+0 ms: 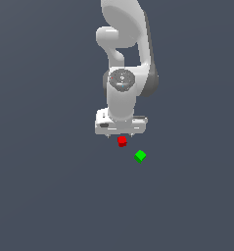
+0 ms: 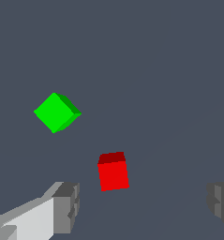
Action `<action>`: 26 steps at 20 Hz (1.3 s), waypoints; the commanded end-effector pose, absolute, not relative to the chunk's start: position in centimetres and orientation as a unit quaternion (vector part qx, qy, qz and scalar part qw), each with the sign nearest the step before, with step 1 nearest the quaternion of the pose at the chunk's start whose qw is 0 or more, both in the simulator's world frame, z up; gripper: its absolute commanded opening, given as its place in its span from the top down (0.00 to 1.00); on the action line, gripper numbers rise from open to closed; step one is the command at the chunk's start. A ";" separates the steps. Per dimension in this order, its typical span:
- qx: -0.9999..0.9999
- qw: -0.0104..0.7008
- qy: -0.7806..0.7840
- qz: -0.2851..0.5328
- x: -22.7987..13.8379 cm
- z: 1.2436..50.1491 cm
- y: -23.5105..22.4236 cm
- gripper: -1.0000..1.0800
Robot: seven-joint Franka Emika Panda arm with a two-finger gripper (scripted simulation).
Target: Stack the red cube on top of the green cube.
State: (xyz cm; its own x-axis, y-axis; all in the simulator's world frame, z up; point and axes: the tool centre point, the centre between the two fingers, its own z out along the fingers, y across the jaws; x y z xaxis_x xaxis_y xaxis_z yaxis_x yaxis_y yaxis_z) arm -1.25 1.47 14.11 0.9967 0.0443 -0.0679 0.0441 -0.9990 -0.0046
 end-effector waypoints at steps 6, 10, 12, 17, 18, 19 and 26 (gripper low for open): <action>-0.999 0.001 -0.026 0.032 -1.5 13.7 1.6 0.04; -0.999 0.001 -0.035 0.028 -2.1 12.9 1.8 0.04; -0.999 0.001 -0.041 0.025 -2.5 12.3 2.0 0.04; -0.998 0.001 -0.061 0.015 -3.7 10.2 2.5 0.04; -0.998 0.001 -0.066 0.013 -4.0 9.8 2.6 0.04; -0.998 0.001 -0.069 0.011 -4.2 9.4 2.7 0.04; -0.996 0.000 -0.087 0.002 -5.2 7.5 3.0 0.04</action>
